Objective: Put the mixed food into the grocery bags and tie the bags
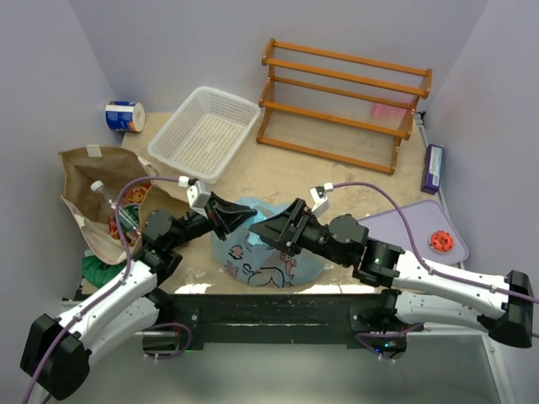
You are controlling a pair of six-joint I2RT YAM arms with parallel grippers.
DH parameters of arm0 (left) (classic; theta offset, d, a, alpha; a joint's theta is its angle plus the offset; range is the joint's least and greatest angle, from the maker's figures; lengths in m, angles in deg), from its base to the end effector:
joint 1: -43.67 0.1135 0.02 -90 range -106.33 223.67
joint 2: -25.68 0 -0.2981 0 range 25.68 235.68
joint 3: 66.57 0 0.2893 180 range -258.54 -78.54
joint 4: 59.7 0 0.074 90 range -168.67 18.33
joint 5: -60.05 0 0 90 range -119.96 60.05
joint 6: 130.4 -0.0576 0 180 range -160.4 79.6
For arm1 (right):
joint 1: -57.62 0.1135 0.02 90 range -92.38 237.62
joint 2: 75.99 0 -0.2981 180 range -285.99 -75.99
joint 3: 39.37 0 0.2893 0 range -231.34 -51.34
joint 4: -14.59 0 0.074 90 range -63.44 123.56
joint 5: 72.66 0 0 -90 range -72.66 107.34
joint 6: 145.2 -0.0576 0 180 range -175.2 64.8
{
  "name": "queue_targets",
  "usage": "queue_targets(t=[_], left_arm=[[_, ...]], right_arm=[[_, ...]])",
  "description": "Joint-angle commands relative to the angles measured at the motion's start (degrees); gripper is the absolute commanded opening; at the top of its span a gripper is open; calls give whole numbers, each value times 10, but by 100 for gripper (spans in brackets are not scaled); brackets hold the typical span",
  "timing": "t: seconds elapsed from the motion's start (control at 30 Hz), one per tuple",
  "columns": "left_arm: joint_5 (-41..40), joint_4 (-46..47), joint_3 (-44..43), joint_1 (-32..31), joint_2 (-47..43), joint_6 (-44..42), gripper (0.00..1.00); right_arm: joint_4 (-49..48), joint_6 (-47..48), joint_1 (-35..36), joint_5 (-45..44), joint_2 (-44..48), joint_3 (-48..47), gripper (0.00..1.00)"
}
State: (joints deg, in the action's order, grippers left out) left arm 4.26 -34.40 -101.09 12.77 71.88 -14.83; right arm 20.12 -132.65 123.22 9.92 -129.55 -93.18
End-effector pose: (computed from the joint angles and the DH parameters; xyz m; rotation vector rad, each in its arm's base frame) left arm 0.1680 -0.1383 0.2987 0.6051 1.3570 -1.2073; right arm 0.1153 0.2362 0.3425 0.3239 1.9761 1.6877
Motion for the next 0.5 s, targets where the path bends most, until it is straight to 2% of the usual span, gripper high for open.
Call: queue_targets(t=[0.0,0.17,0.47], left_arm=[[-20,39,6,-7,-8,-25,0],[-26,42,12,-19,-15,-34,0],[-40,25,9,-35,-18,-50,0]], right_arm=[[-75,-84,24,-84,-8,11,77],[96,-73,65,-183,4,-61,76],[167,-28,109,-273,-14,-134,74]])
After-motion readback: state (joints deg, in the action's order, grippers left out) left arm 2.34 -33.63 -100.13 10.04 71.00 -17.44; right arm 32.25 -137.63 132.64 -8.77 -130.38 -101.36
